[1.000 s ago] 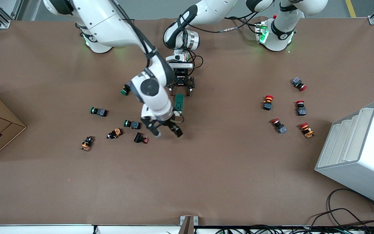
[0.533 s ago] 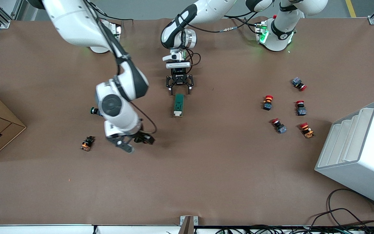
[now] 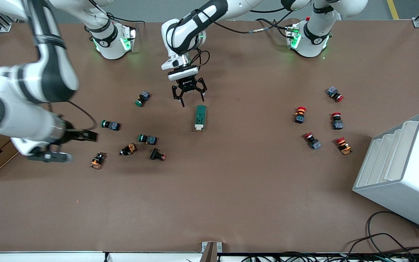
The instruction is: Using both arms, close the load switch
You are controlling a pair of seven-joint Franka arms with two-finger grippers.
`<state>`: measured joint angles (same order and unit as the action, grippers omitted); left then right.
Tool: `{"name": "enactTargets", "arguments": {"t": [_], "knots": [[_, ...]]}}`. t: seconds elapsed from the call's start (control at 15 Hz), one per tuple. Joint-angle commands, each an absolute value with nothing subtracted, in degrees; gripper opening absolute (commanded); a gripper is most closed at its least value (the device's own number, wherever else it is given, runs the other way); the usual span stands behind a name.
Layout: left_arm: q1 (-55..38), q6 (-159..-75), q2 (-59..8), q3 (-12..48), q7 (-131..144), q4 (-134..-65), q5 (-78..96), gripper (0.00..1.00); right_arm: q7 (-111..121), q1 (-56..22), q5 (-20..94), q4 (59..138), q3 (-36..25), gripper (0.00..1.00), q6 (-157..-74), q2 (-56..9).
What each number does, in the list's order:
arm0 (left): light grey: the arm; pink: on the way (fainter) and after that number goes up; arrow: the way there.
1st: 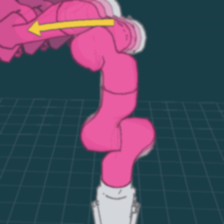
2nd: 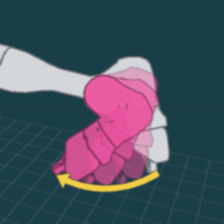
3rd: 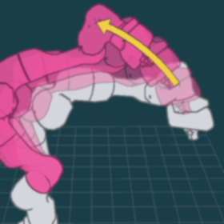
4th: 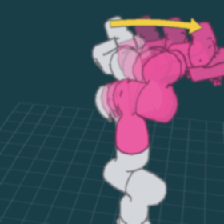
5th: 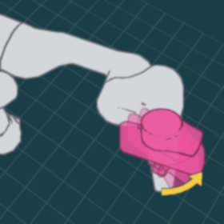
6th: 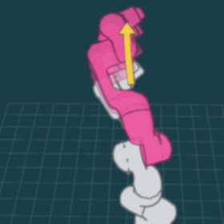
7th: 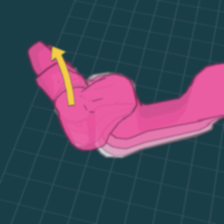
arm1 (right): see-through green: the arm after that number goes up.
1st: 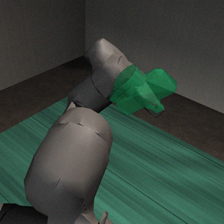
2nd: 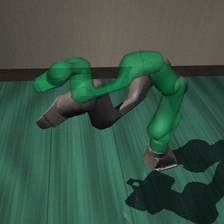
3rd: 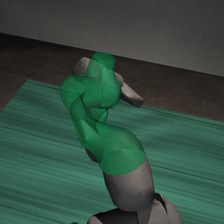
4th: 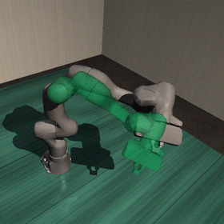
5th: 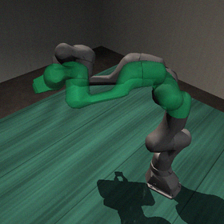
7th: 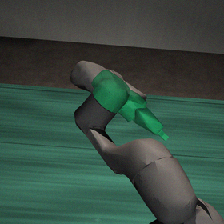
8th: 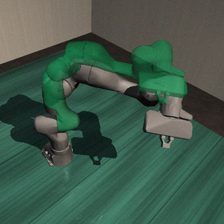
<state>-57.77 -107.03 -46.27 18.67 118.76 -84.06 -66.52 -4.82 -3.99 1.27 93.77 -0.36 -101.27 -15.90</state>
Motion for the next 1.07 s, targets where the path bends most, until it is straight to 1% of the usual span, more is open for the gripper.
{"name": "enactTargets", "arguments": {"t": [0.0, 0.13, 0.27, 0.53, 0.8, 1.0], "knots": [[-54.33, -107.75, -43.86, 19.07, 109.89, -79.82, -58.56, 1.00, 5.95, 2.97, 0.79, 95.54, 0.97, 1.00, -99.50, -12.49], [-51.87, -107.75, -43.16, 19.16, 104.70, -77.71, -54.16, 1.00, 6.42, 5.26, 0.79, 93.62, 0.88, 1.00, -96.00, -11.78], [-49.06, -107.75, -41.58, 19.25, 101.27, -75.77, -50.82, 1.00, 6.07, 6.50, 0.70, 88.18, 0.97, 1.00, -89.68, -12.04], [-41.59, -107.75, -35.09, 19.25, 87.93, -75.15, -41.08, 1.00, 0.71, 5.71, 0.62, 80.26, 1.32, 1.00, -82.81, -12.30], [-32.72, -106.96, -28.23, 18.90, 75.26, -75.32, -30.87, 1.00, 0.18, 2.21, -2.10, 78.84, 1.32, 1.00, -82.00, -12.48], [-27.09, -106.96, -25.67, 18.98, 68.93, -75.32, -26.03, 1.00, 0.00, 0.36, -3.78, 78.75, 1.49, 1.00, -82.00, -12.48]]}}
